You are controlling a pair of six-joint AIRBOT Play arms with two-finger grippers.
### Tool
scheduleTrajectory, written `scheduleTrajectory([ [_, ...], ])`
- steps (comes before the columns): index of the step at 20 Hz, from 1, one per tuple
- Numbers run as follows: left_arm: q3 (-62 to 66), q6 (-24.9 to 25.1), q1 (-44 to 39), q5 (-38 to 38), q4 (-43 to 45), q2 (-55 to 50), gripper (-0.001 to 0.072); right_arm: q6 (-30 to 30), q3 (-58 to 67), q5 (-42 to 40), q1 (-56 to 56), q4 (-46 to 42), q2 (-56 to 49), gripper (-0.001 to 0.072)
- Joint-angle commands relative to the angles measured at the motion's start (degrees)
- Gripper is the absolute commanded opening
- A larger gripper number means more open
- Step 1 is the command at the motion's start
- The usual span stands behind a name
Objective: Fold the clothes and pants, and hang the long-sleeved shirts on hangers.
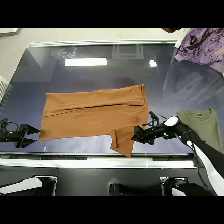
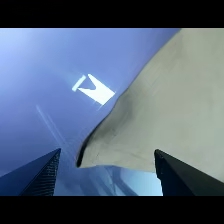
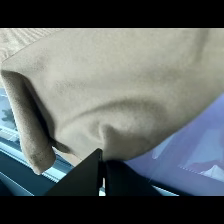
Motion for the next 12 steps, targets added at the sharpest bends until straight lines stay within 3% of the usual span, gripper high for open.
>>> scheduleTrajectory([
  [1, -0.2, 0.0, -2.3, 1.8, -0.4, -1.5, 0.0697, 0.0, 0.0, -0.1, 0.1, 0.0, 0.1, 0.0028],
  [7, -0.2, -0.9, -3.8, 2.0, -0.4, -2.4, 0.0696, 0.0, 0.0, 0.1, 0.1, 0.0, 0.2, 0.0028],
  [8, -0.2, -0.9, -3.9, 1.6, -0.4, -2.5, 0.064, 0.0, 0.1, 0.0, 0.1, 0.0, 0.3, 0.0028],
  [10, -0.2, -0.9, -3.9, 1.4, -0.4, -2.5, 0.0361, 0.0, 0.1, -0.1, 0.1, 0.0, 0.9, 0.0028],
  [12, -0.2, -0.9, -3.9, 1.2, -0.4, -2.5, 0.0242, 0.0, 0.0, -0.4, 0.1, -0.1, 1.8, 0.0027],
])
